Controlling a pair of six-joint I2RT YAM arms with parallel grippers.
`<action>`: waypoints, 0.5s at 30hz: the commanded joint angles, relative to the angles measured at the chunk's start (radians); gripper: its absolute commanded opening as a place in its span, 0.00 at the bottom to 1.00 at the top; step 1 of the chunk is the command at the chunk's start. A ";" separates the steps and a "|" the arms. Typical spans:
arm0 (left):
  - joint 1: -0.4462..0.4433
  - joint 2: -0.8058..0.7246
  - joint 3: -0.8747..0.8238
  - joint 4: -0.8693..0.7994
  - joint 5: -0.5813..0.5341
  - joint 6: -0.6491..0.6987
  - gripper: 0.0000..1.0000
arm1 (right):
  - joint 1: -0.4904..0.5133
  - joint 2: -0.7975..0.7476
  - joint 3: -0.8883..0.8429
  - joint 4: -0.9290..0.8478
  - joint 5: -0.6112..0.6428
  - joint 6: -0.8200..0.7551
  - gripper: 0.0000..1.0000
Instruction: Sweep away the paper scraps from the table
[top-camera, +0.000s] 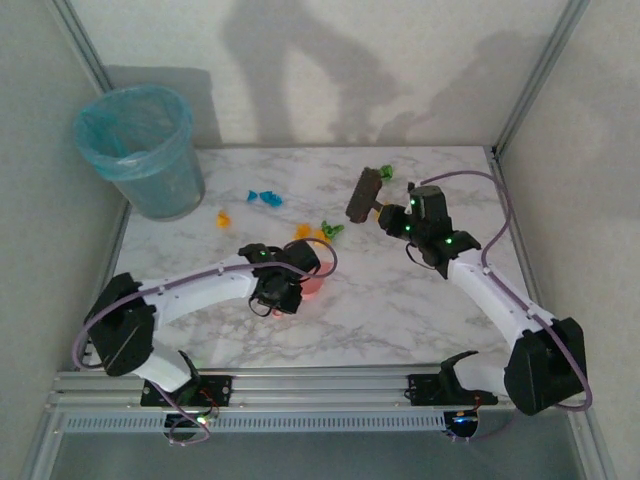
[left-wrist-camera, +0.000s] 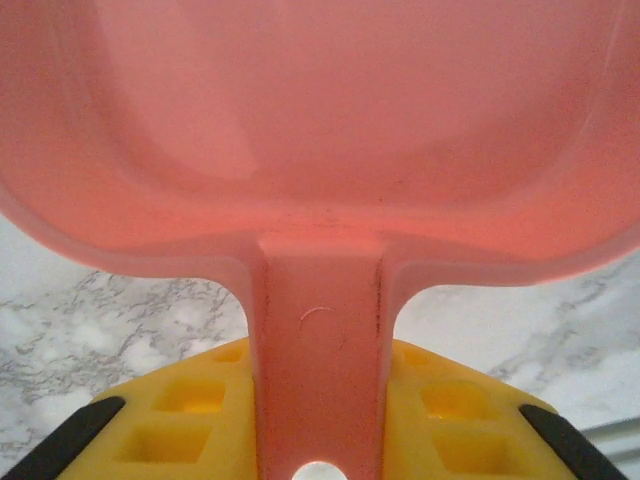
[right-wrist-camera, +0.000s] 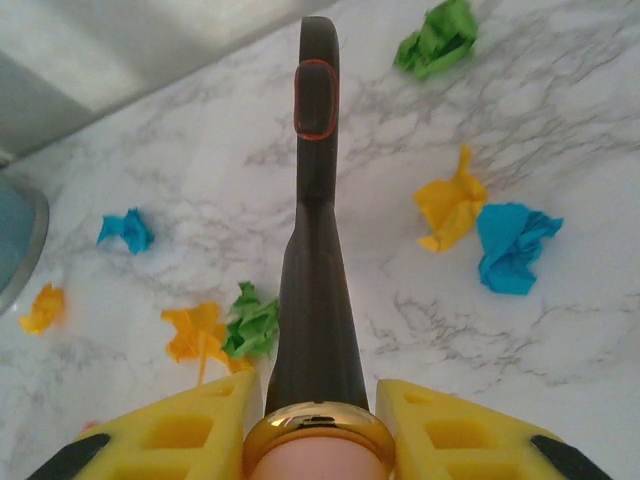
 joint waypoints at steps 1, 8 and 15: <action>-0.004 0.041 0.034 0.018 -0.008 0.044 0.00 | -0.005 -0.004 0.035 0.120 -0.067 -0.069 0.00; -0.003 0.130 0.064 0.047 -0.007 0.047 0.00 | -0.005 0.091 0.076 0.103 -0.069 -0.107 0.00; -0.001 0.182 0.063 0.069 -0.045 0.046 0.00 | -0.006 0.121 0.056 0.107 -0.139 -0.093 0.00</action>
